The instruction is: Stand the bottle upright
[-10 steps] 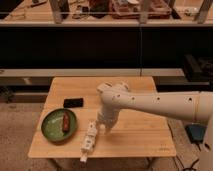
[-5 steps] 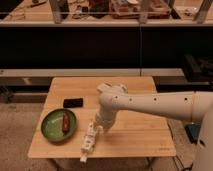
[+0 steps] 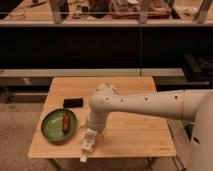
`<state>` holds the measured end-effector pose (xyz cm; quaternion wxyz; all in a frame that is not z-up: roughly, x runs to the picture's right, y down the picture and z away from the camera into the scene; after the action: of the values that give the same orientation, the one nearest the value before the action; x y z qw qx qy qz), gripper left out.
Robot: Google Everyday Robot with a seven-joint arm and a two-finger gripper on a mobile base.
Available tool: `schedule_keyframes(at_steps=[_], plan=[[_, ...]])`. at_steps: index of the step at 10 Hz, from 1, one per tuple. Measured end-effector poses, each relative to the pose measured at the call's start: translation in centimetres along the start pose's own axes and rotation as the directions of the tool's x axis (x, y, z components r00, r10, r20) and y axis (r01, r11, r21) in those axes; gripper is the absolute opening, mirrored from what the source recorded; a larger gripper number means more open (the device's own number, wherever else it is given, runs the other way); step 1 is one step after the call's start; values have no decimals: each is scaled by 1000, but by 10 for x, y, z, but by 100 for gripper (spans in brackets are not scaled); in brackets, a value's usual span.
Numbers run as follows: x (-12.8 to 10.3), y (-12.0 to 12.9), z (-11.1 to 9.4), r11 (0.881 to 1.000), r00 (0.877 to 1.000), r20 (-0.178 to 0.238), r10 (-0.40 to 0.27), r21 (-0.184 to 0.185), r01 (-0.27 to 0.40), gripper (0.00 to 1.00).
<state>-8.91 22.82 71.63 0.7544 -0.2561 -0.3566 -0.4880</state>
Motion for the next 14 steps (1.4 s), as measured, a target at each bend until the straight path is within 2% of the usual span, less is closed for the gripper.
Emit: schedule_keyframes(at_steps=[1,3,5,7,10,14], plan=[[-15,-7,6,999,999,12,-43,-16,43,80],[-28,-13,17,996,997,17,-77,-51,78,80],[-37,-6,30,991,996,32,-86,-98,89,80],[-46,6,35,988,996,41,-83,-123,87,80],[-61,22,47,989,996,54,-67,-131,74,80],[-66,22,70,986,997,49,-67,-147,73,80]])
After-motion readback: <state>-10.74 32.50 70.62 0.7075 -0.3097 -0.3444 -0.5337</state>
